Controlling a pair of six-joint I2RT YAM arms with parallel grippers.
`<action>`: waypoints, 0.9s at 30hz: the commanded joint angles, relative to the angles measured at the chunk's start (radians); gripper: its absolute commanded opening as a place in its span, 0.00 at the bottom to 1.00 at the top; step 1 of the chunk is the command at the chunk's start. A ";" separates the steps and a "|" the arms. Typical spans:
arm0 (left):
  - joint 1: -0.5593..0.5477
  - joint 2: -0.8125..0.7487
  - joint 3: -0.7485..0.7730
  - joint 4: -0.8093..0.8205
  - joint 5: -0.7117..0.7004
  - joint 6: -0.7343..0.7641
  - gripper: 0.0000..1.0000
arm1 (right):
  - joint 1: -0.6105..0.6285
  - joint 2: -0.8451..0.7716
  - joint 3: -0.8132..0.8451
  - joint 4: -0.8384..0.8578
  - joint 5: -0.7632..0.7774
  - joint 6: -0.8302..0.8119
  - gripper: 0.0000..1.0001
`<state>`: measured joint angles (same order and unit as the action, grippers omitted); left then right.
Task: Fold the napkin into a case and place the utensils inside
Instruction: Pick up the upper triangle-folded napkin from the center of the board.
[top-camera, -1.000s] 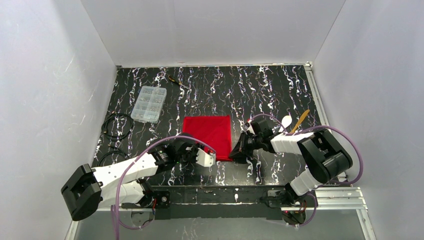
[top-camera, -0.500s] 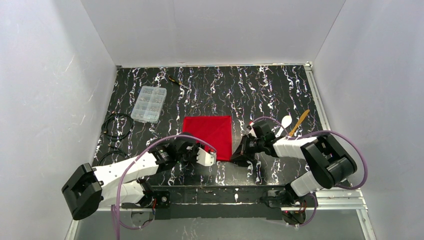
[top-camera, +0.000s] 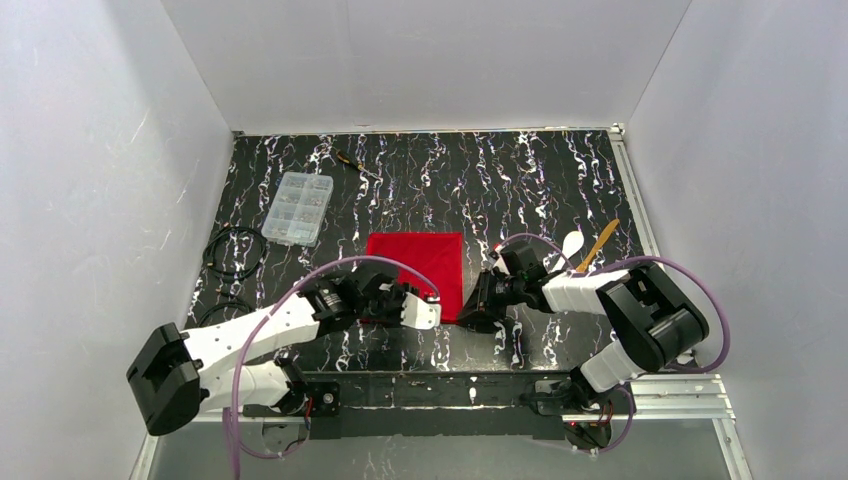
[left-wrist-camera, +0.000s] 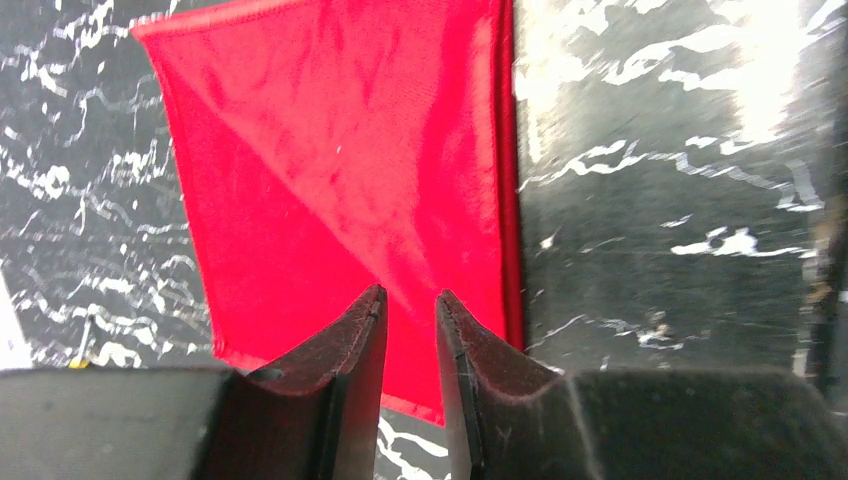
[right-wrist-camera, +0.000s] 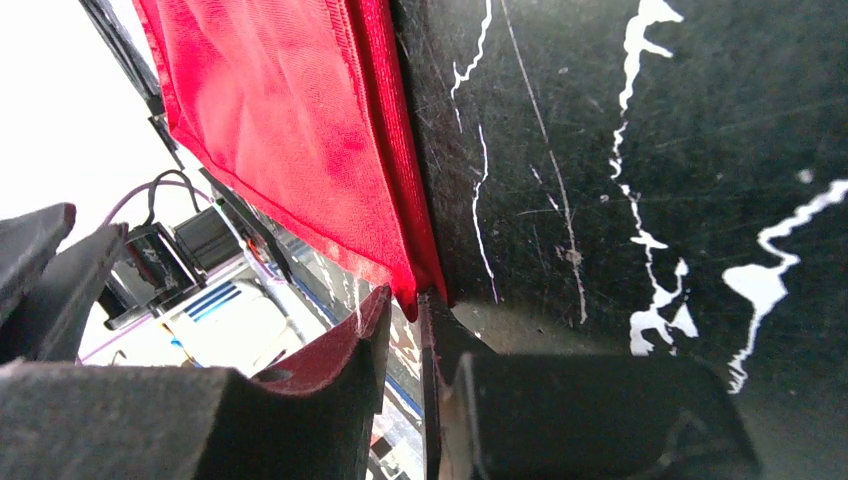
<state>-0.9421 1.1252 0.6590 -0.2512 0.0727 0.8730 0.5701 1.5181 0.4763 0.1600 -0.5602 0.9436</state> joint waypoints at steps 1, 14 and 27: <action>-0.013 -0.058 0.054 -0.069 0.253 -0.067 0.25 | 0.004 -0.027 0.023 -0.048 0.038 -0.026 0.28; -0.078 0.235 0.049 0.012 0.243 -0.006 0.30 | 0.002 -0.052 0.038 -0.098 0.035 -0.043 0.39; -0.078 0.193 -0.009 -0.009 0.287 0.020 0.26 | -0.057 -0.160 -0.005 -0.186 0.017 -0.069 0.55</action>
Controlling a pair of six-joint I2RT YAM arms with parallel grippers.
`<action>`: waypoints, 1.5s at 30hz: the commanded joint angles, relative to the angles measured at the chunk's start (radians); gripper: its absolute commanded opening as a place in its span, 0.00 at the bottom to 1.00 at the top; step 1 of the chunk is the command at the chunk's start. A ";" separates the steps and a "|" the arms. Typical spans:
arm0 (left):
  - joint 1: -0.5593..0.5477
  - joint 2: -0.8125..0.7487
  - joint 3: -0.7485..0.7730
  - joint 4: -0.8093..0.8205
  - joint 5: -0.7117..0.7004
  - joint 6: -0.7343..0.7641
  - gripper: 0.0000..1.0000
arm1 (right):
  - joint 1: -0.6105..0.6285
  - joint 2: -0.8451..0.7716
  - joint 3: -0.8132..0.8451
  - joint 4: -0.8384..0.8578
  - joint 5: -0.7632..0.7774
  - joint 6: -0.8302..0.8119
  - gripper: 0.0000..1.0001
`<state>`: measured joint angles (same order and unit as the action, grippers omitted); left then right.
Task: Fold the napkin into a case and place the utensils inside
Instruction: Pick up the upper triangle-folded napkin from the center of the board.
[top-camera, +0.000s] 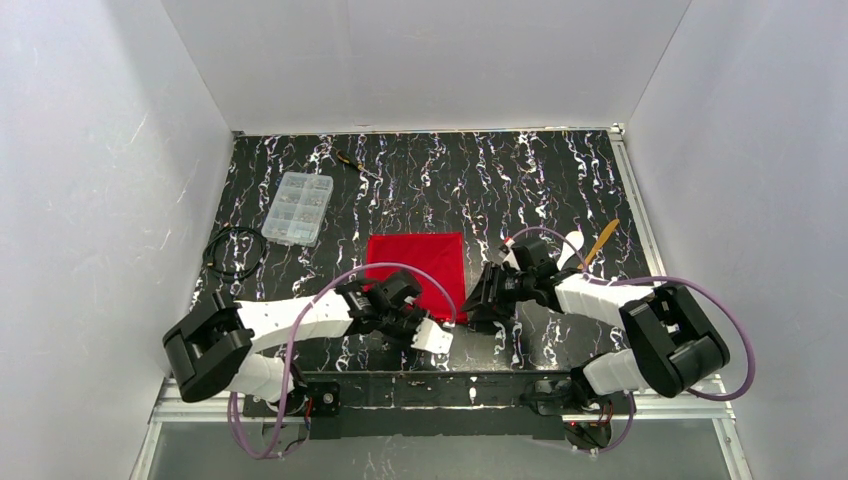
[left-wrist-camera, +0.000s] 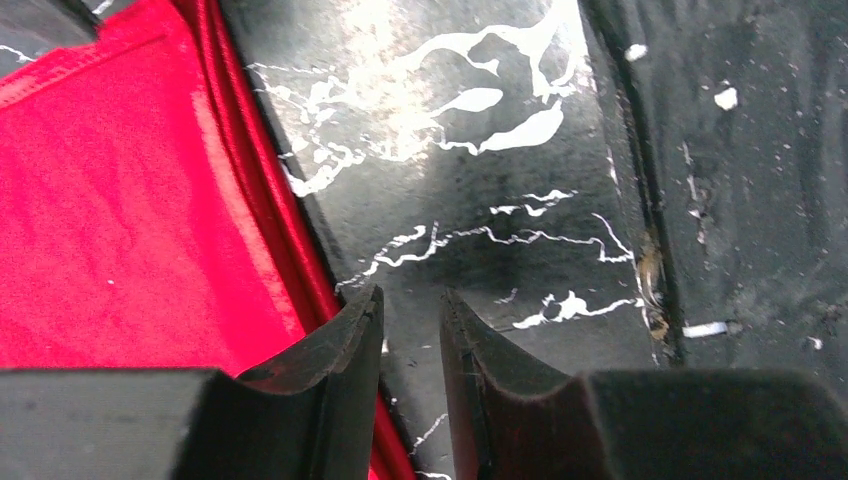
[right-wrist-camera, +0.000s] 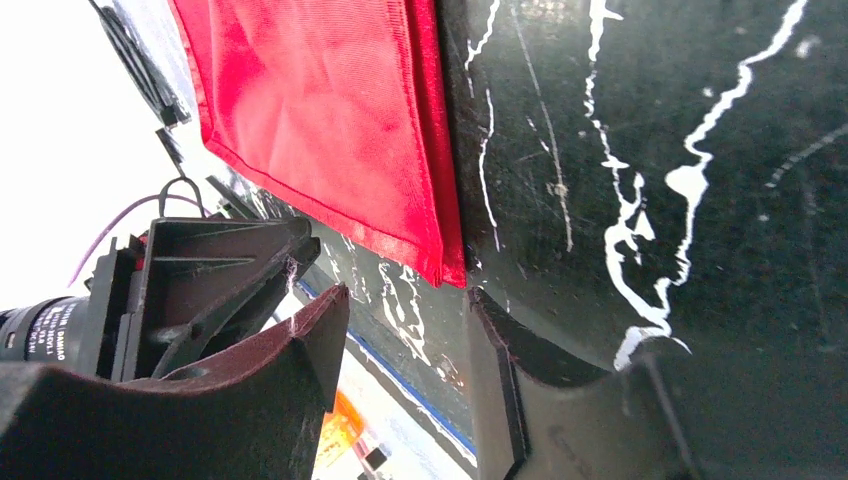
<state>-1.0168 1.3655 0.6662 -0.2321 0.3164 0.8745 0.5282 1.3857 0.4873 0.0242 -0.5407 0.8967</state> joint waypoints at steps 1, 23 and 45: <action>-0.004 -0.064 -0.009 -0.037 0.046 0.016 0.26 | -0.019 -0.027 -0.015 -0.053 -0.005 -0.024 0.55; 0.051 0.156 0.176 0.048 -0.030 -0.041 0.22 | -0.022 -0.002 -0.049 -0.032 0.064 0.035 0.57; 0.064 0.233 0.136 0.028 0.044 -0.020 0.20 | 0.017 0.141 -0.107 0.261 0.038 0.167 0.56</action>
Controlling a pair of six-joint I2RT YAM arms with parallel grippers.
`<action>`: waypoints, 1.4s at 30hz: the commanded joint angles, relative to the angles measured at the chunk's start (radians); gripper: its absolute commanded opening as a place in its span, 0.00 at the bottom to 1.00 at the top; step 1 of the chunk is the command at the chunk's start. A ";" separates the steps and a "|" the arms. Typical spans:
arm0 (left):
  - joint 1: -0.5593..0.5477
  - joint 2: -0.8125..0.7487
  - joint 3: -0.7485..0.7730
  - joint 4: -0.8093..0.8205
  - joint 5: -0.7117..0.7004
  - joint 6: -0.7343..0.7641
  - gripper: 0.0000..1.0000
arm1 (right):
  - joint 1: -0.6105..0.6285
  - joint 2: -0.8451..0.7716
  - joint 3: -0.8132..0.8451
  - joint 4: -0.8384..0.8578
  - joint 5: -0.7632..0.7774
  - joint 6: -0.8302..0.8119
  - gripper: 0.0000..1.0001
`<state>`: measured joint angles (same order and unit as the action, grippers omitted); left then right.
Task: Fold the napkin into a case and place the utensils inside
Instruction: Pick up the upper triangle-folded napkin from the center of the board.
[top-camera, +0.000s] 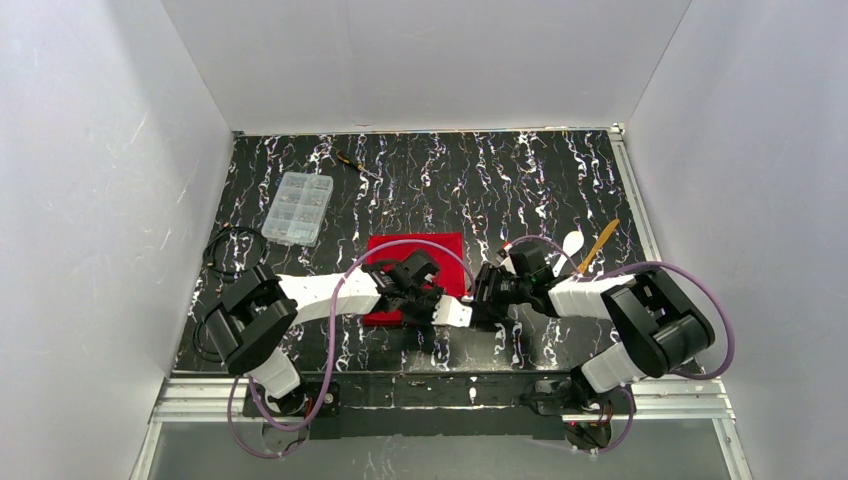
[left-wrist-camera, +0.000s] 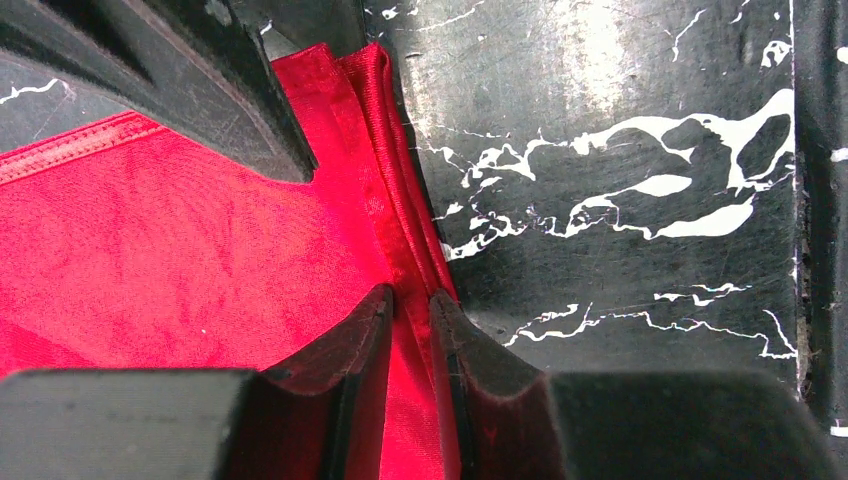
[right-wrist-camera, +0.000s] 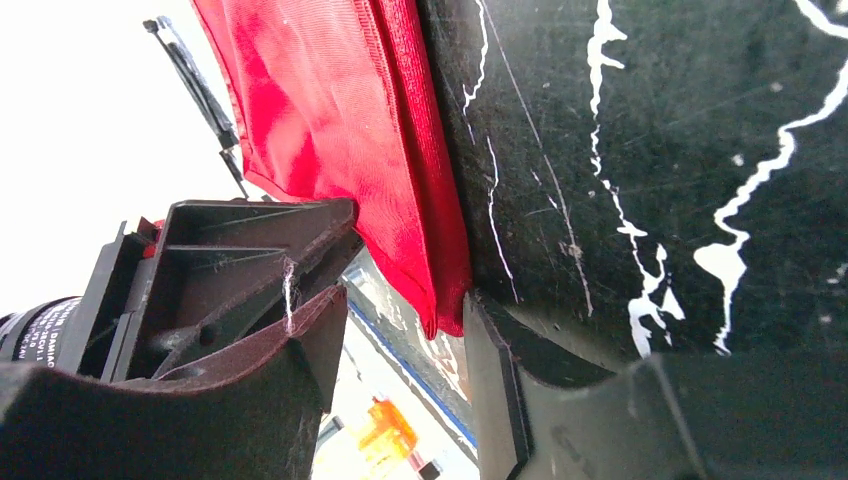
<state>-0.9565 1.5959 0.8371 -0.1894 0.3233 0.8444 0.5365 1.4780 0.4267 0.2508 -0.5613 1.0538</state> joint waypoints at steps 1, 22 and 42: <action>0.003 0.001 -0.037 -0.015 0.037 0.010 0.20 | 0.009 0.054 -0.052 0.056 0.053 0.019 0.56; 0.003 -0.034 -0.066 -0.036 0.030 0.054 0.19 | -0.038 0.022 -0.168 0.483 -0.093 0.210 0.51; 0.004 -0.053 -0.089 -0.045 0.039 0.067 0.19 | -0.056 -0.143 -0.017 -0.280 0.116 -0.164 0.67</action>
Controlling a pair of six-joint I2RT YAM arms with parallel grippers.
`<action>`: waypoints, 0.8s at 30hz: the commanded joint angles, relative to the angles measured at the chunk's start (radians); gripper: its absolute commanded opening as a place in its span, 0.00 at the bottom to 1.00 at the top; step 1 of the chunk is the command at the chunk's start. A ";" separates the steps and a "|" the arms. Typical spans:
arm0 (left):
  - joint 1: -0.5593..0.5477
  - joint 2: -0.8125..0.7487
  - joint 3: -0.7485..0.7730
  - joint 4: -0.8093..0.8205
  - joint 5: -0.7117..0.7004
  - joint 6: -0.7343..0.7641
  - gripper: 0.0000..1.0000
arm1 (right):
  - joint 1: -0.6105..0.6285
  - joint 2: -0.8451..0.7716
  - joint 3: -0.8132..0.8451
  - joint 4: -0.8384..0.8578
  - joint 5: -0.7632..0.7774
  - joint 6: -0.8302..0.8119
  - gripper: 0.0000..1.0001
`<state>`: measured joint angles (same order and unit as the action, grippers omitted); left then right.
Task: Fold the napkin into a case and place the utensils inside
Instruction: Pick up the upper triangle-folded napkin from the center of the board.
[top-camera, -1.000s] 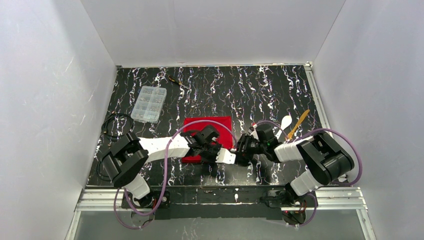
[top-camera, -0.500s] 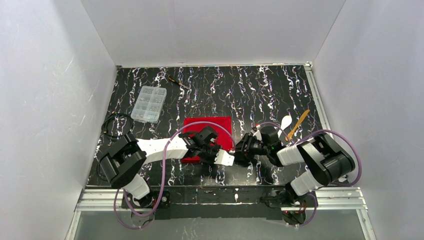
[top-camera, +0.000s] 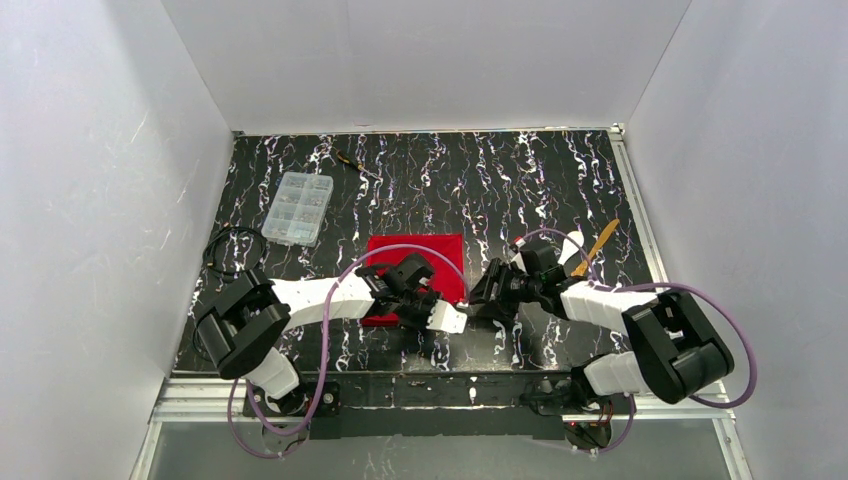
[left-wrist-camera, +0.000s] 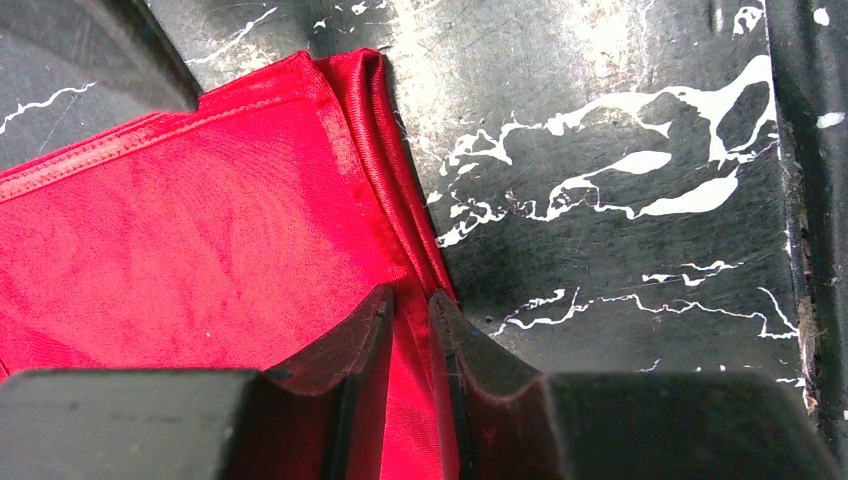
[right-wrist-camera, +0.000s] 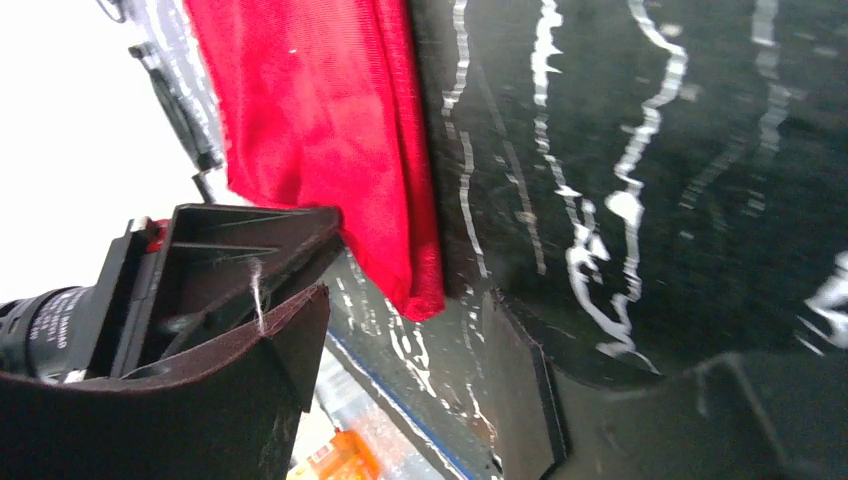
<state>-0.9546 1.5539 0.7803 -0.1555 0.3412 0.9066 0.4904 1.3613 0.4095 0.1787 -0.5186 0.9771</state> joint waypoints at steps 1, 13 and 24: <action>0.002 -0.009 -0.030 -0.077 0.023 0.006 0.19 | -0.008 -0.019 -0.023 -0.172 0.065 -0.051 0.67; -0.005 0.011 -0.010 -0.076 0.032 0.004 0.19 | 0.079 0.092 -0.094 0.065 0.071 0.136 0.66; -0.006 0.009 -0.009 -0.083 0.032 0.013 0.19 | 0.108 0.149 -0.149 0.367 0.077 0.298 0.58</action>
<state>-0.9546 1.5532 0.7799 -0.1570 0.3454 0.9165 0.5880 1.4837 0.2955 0.5430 -0.5423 1.2552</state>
